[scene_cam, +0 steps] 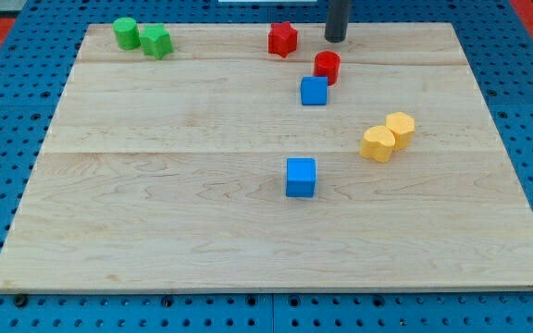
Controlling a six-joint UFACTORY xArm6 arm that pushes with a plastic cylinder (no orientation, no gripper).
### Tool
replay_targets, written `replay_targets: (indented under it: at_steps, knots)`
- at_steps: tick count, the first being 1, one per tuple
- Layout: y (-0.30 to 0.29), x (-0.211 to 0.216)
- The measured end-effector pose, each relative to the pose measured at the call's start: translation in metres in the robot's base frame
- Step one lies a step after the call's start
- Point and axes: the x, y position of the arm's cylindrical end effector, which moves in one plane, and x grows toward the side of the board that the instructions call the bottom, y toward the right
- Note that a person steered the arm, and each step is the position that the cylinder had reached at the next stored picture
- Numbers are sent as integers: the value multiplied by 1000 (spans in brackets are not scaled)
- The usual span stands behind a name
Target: Move your arm to the red circle
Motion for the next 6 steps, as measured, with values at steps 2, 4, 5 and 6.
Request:
replay_targets:
  at_steps: [2,4,5,6]
  knots:
    - [-39,9]
    - [146,41]
    - [136,59]
    - [112,64]
